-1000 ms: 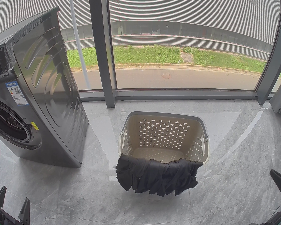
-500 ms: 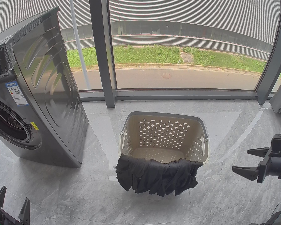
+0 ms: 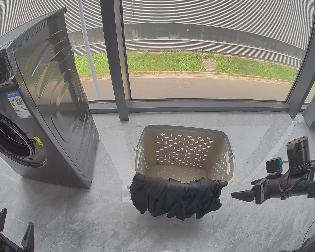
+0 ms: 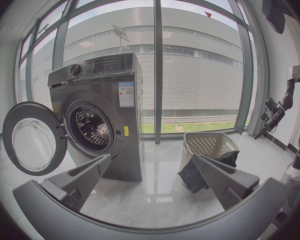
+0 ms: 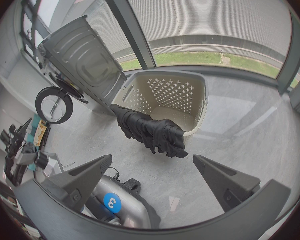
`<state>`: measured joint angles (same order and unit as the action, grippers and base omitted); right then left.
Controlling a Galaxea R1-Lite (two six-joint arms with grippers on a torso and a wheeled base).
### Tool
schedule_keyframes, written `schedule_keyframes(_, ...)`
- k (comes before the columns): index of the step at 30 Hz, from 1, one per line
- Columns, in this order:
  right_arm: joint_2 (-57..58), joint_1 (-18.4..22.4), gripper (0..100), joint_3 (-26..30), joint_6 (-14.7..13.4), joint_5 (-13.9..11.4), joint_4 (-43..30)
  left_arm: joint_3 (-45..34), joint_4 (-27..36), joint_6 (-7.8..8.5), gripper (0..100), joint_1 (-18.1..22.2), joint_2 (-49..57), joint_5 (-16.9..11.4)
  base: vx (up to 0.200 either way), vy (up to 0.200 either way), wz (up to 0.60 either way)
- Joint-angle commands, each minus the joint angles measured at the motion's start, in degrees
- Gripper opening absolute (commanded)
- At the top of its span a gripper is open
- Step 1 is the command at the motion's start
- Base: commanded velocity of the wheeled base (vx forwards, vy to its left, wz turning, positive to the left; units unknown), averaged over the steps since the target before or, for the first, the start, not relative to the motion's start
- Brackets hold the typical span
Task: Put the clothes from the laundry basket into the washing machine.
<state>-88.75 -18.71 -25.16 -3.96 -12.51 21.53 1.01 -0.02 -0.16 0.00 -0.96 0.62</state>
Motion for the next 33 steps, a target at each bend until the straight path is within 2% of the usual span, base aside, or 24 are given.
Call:
schedule_keyframes(1, -11.98, -1.15, 100, -1.91, -4.39, 0.99, 3.7, -1.01, 0.02, 0.07, 100, -0.09, 0.96, -0.01, 0.0, 0.0, 0.0)
schedule_keyframes(5, -15.84, -1.06, 100, -3.23, -6.85, 3.37, 3.87, -1.01, 0.02, 0.07, 100, -0.09, 0.96, 0.08, 0.0, 0.0, 0.0)
schedule_keyframes(6, -17.69, -1.33, 100, -3.75, -9.13, 4.6, 3.96, -1.01, 0.02, 0.07, 100, -0.09, 0.96, 0.08, 0.0, 0.0, 0.0)
schedule_keyframes(10, -20.06, -2.21, 100, -4.46, -11.86, 4.86, 5.19, -1.01, 0.02, 0.07, 100, -0.09, 0.96, -0.01, 0.0, 0.0, 0.0)
schedule_keyframes(14, -21.99, -2.29, 100, -4.99, -13.0, 4.77, 6.86, -1.01, 0.02, 0.07, 100, -0.09, 0.96, 0.08, 0.0, 0.0, 0.0)
schedule_keyframes(19, -26.65, -2.29, 100, -5.34, -14.5, 4.77, 12.22, -1.01, 0.02, 0.07, 100, -0.09, 0.96, -0.01, 0.0, 0.0, 0.0)
schedule_keyframes(23, -29.03, -2.91, 100, -5.25, -14.5, 4.69, 14.68, -1.01, 0.02, -0.02, 100, -0.09, 0.96, -0.01, 0.0, 0.0, 0.0)
schedule_keyframes(27, -29.2, -4.58, 100, -5.51, -14.67, 4.69, 14.95, -1.01, 0.02, -0.02, 100, -0.09, 0.96, -0.01, 0.0, 0.0, 0.0)
schedule_keyframes(33, -31.93, -4.75, 100, -8.32, -14.76, 4.95, 15.03, -1.01, 0.02, -0.11, 100, -0.09, 0.96, -0.01, 0.0, 0.0, 0.0)
